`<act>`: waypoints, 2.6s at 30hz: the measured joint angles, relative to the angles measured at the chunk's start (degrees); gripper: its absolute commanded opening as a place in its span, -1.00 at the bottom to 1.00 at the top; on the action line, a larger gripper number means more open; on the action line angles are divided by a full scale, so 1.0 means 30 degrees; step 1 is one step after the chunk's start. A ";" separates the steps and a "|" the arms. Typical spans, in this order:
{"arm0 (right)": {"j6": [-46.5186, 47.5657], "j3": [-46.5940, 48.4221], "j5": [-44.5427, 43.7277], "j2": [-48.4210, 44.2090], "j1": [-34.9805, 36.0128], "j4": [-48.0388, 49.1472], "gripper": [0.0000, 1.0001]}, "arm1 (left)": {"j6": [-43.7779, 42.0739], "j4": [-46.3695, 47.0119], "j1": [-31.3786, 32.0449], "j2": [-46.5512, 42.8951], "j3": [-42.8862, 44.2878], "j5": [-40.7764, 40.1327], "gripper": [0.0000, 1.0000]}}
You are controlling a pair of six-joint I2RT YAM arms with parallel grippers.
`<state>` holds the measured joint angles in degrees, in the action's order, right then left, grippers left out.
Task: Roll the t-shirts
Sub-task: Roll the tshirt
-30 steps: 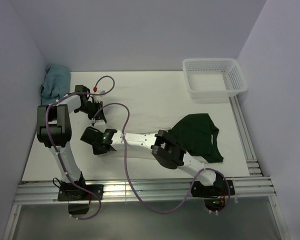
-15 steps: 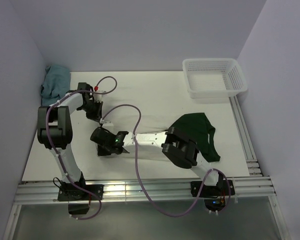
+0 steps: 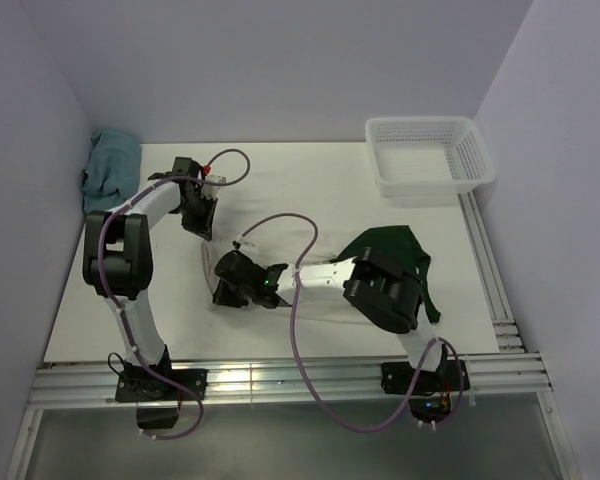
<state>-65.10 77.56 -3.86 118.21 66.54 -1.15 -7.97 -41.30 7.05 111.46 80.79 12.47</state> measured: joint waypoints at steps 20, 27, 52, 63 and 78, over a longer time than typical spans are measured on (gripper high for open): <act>-0.3490 -0.4597 -0.0568 -0.1654 -0.0124 0.3745 -0.70 | 0.0801 0.0328 0.1559 -0.0073 0.0335 -0.0022 0.10; -0.4080 -0.5013 -0.0867 -0.1654 -0.0117 0.3883 -0.70 | 0.0874 0.0452 0.1559 -0.1617 0.0488 0.1530 0.28; -0.5850 -0.6018 -0.1268 -0.1763 -0.0117 0.4656 -0.70 | -0.0459 0.0466 0.0000 -0.3410 -0.2186 0.3759 -0.56; -0.6054 -0.6142 -0.1297 -0.1880 -0.0117 0.4670 -0.30 | -0.0306 0.1479 0.0918 -0.1341 -0.2470 0.3978 -0.60; -0.5559 -0.4867 -0.3687 -0.4313 0.0401 -0.0430 -0.29 | -0.0248 0.1698 0.1311 -0.0685 -0.2470 0.3876 -0.58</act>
<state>-81.78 62.96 -14.92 105.27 67.75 -2.44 -8.71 -36.21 10.98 109.40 73.38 24.10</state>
